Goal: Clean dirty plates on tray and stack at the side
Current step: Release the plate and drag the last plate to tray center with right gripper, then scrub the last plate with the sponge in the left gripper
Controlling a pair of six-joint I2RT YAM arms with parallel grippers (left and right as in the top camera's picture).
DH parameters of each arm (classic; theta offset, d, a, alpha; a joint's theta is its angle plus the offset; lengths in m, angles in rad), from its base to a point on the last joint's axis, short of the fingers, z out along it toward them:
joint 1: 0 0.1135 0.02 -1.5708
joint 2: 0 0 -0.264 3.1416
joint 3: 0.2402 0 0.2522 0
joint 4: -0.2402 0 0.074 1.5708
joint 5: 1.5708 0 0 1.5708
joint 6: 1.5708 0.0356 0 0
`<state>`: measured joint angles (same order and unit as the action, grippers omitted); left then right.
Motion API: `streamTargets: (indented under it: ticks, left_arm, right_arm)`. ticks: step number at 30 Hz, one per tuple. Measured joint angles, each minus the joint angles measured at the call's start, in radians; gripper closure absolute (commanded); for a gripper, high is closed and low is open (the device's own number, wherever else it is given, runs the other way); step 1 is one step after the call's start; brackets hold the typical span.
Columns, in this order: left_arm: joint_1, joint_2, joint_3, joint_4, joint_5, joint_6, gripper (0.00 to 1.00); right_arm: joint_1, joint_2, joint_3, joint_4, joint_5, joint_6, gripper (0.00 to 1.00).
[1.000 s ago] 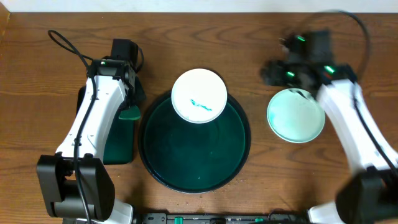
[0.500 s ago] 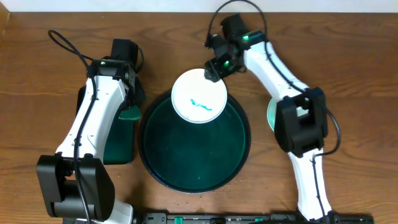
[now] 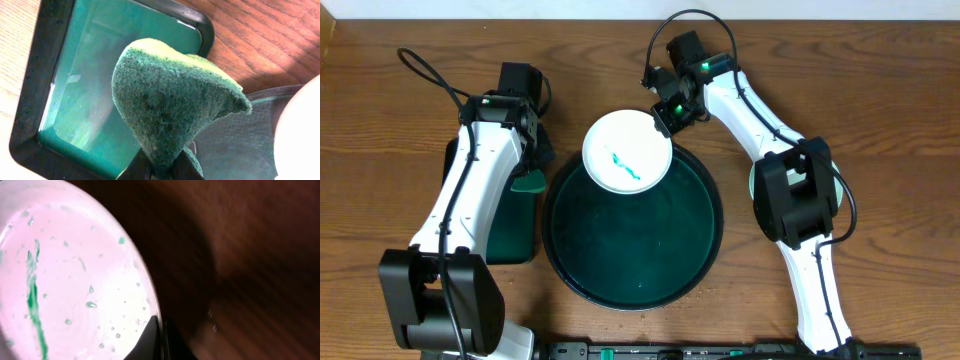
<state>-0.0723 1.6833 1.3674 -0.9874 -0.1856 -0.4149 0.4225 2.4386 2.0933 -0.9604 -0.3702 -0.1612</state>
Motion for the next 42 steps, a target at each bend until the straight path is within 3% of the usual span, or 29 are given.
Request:
streamTargets:
  ticks: [4,13,24,34,42]
  left_arm:
    - [0.0,0.0,0.0,0.0,0.0,0.0,0.93]
    - [0.0,0.0,0.0,0.0,0.0,0.0,0.93]
    - [0.0,0.0,0.0,0.0,0.0,0.0,0.93]
    - [-0.014,0.0,-0.024,0.012,0.177,0.0,0.93]
    - [-0.179,0.023,-0.167,0.148,0.274,0.001,0.93]
  right_arm:
    - [0.0,-0.033,0.0,-0.085,0.003,0.06,0.99]
    - [0.031,-0.166,-0.011,-0.315,0.087,0.338,0.99]
    - [0.193,-0.176,-0.369,-0.114,0.107,0.576,0.99]
    - [0.178,-0.207,-0.434,-0.044,0.053,0.637,0.99]
    - [0.178,-0.209,-0.439,-0.037,0.05,0.644,0.99]
